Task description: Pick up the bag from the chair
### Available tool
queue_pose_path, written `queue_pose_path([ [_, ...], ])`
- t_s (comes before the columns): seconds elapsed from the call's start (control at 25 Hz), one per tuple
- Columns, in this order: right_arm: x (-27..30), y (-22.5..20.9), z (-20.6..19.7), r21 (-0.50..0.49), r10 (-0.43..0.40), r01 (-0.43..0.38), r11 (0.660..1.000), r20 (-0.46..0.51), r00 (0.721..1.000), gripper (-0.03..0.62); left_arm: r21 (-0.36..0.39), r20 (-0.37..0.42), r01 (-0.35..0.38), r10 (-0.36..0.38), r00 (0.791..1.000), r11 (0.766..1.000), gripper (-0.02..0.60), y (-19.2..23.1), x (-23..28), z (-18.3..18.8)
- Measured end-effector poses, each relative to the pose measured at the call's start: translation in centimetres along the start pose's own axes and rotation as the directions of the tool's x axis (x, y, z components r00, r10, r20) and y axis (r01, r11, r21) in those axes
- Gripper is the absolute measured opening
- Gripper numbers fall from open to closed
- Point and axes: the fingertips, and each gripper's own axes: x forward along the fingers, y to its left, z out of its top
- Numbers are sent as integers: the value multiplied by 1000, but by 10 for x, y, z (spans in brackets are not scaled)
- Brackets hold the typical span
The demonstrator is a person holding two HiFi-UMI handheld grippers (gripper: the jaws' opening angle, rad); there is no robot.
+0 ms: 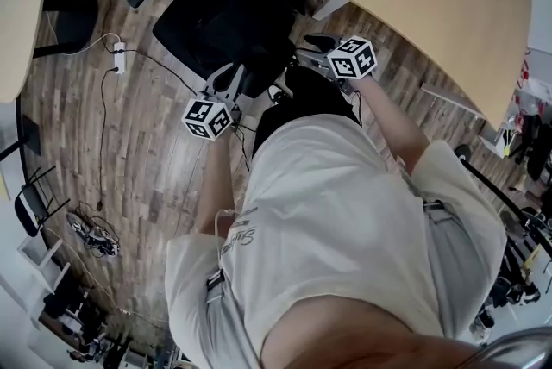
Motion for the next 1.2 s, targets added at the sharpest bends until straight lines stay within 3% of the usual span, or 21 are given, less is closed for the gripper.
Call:
queue_pose_path([
  [0.2, 53, -11, 10, 26, 189, -188, 982, -118, 975, 302, -19, -13, -33, 33, 999, 999, 31, 6, 7, 7],
  [0.44, 75, -9, 36, -24, 321, -326, 945, -132, 938, 314, -49, -10, -84, 83, 996, 995, 31, 16, 11, 15],
  [0.6, 76, -8, 39, -2, 387, -390, 921, -118, 914, 253, -43, -23, -114, 114, 993, 992, 32, 17, 8, 12],
  [0.8, 64, -1, 71, 110, 531, -530, 841, 26, 847, 216, 4, -62, -140, 140, 988, 990, 32, 25, 8, 10],
  [0.92, 62, 0, 90, 71, 539, -540, 839, 33, 842, 186, 53, -87, -126, 130, 988, 991, 34, 32, 15, 22],
  [1.08, 60, 9, 97, -29, 539, -539, 841, -25, 842, 138, 11, -75, -107, 108, 991, 994, 32, 32, 12, 20],
  [1.2, 66, 17, 102, -94, 541, -545, 833, -70, 838, 110, -1, -84, -49, 48, 995, 999, 37, 36, 15, 14],
])
